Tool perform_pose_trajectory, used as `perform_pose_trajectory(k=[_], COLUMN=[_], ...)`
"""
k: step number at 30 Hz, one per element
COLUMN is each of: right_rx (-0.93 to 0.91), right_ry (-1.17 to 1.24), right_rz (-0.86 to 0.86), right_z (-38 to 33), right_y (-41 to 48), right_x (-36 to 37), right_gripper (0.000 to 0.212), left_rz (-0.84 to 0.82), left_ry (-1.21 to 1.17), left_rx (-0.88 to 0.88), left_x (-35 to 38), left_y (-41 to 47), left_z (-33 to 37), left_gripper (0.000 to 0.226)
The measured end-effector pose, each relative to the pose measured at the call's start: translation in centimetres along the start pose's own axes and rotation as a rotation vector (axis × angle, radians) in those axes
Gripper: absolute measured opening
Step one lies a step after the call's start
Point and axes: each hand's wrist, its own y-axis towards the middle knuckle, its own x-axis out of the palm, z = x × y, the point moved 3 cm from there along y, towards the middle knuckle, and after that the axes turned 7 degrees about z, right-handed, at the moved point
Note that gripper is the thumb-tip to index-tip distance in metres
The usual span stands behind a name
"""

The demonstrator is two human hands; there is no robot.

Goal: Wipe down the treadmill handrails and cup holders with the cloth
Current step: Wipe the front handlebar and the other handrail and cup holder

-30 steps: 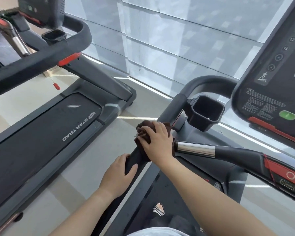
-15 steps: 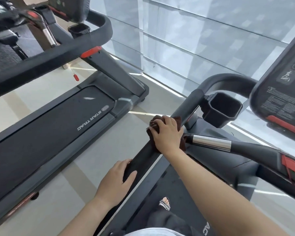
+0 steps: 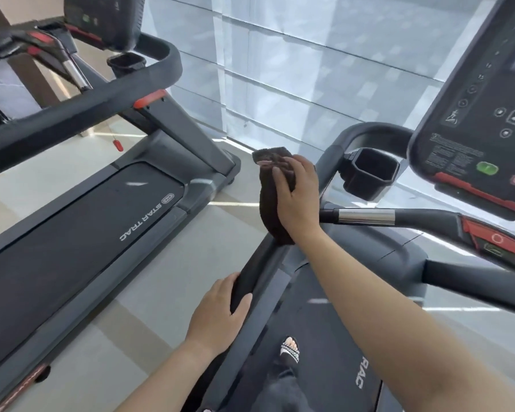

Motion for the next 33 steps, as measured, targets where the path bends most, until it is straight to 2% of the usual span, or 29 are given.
perform_pose_trajectory(k=[2, 4, 6, 8, 11, 14, 17, 19, 22, 24, 28, 33], right_rx=[0.055, 0.105, 0.066, 0.090, 0.125, 0.141, 0.050, -0.049, -0.096, -0.129, -0.137, -0.254], right_ry=[0.012, -0.075, -0.215, -0.200, -0.188, -0.406, -0.541, -0.505, -0.439, -0.487, -0.584, -0.513], right_rz=[0.026, -0.056, -0.142, -0.151, -0.193, -0.317, -0.415, -0.420, -0.429, -0.415, -0.498, -0.485], right_z=[1.2, 3.3, 5.1, 5.9, 6.0, 5.3, 4.8, 4.7, 5.2, 5.3, 4.8, 3.9], right_y=[-2.4, -6.2, -9.7, -11.4, -10.7, -8.1, -7.8, -9.6, -11.2, -9.9, -7.6, -10.9], right_x=[-0.1, -0.1, -0.4, -1.1, -0.8, 1.0, 1.6, 1.0, 0.4, 1.2, 2.5, 1.4], right_gripper=[0.034, 0.032, 0.029, 0.028, 0.038, 0.041, 0.041, 0.040, 0.038, 0.034, 0.031, 0.027], left_rz=[-0.002, -0.004, 0.009, 0.027, 0.038, 0.033, 0.009, -0.003, 0.027, 0.055, 0.084, 0.103], left_ry=[-0.012, -0.015, -0.011, -0.006, 0.013, 0.036, 0.037, 0.049, 0.094, 0.109, 0.094, 0.093], left_rx=[0.001, -0.003, -0.008, -0.024, -0.047, -0.068, -0.093, -0.106, -0.123, -0.157, -0.211, -0.215], left_x=[0.0, 0.1, 0.1, 0.2, 0.3, 0.3, 0.3, 0.1, -0.4, -0.8, -0.9, -0.9], left_y=[0.1, 0.1, 0.1, 0.2, 0.2, 0.2, 0.1, -0.2, -1.7, -2.7, -3.4, -3.2], left_z=[0.0, 0.0, -0.1, -0.2, 0.1, 0.4, 0.3, -0.1, -1.0, -1.5, -1.7, -1.4], left_gripper=[0.049, 0.048, 0.047, 0.046, 0.044, 0.043, 0.043, 0.045, 0.043, 0.044, 0.043, 0.036])
